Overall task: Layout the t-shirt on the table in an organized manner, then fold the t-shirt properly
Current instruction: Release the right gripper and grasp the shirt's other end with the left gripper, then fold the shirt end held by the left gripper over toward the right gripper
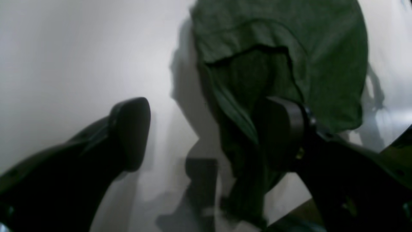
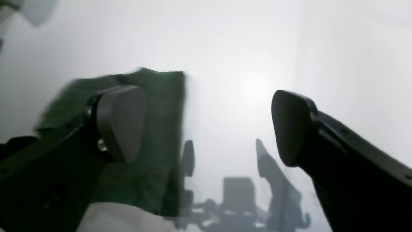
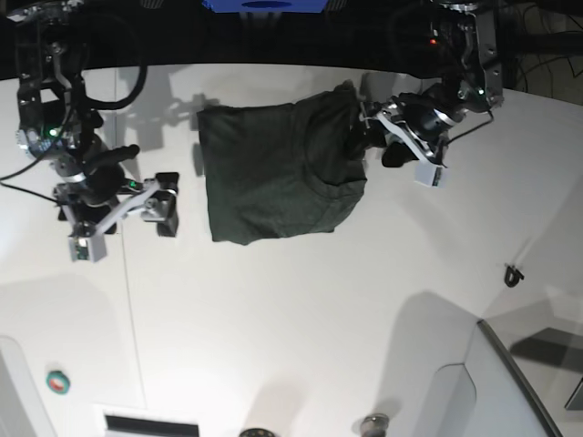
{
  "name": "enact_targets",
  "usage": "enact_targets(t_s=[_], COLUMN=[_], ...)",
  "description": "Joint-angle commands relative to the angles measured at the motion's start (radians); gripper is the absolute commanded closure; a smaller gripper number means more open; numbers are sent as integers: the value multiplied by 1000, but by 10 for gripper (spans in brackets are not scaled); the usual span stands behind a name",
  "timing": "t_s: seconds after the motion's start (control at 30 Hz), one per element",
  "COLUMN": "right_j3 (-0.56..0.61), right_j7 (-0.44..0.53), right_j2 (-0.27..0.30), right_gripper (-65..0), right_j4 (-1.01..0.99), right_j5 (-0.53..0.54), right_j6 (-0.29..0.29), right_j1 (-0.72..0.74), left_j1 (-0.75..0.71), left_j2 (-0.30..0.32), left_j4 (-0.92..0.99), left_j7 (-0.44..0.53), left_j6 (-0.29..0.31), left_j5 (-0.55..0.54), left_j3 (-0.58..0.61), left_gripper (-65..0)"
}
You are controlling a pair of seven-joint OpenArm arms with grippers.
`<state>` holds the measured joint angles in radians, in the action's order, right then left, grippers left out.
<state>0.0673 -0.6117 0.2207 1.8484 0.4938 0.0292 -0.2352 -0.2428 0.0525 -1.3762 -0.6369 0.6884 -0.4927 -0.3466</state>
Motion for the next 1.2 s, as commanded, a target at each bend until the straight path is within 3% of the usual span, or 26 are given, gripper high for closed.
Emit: enact_targets(t_s=[0.0,0.2,0.4,0.43,0.5,0.6,0.67,0.87,0.93,1.07,1.17], right_j3=[1,4,-1,-2,-4,-13,-22,-74,-87,-93,-91], right_j7=[20,22,22,22,20,22,22,22,22,20,20], right_j2=[3,4,4,4,4,13,19,19,19,19,16], right_gripper=[-563,-563,-563,-563,-563,-563,-563,-563,-563,-563,-563], right_j4=[20,20,20,20,20,20,20,18,18,18,18], right_j5=[16,13,13,13,13,12,12,12,12,12,12], right_j6=[-7,-8,-8,-8,-8,-8,-10,-10,-10,-10,-10], right_j1=[9,-2,-3,-5,-6,-22,-26,-40,-42,-42,-42], left_j1=[16,81,153,162,182,191,191,187,199,290,389], left_j2=[7,5,-23,-24,-32,-30,-18,134,200,324,404], left_j4=[-4,114,237,255,288,297,275,160,134,133,131], left_j7=[21,22,22,22,22,21,15,10,-33,-70,-70], left_j6=[10,10,10,10,10,10,10,10,10,10,10], left_j5=[-34,-39,-37,-34,-33,-31,-31,-33,-33,-31,-30], left_j3=[11,108,123,125,125,139,172,358,401,519,691], left_gripper=[-502,-502,-489,-454,-316,0,0,0,0,0,0])
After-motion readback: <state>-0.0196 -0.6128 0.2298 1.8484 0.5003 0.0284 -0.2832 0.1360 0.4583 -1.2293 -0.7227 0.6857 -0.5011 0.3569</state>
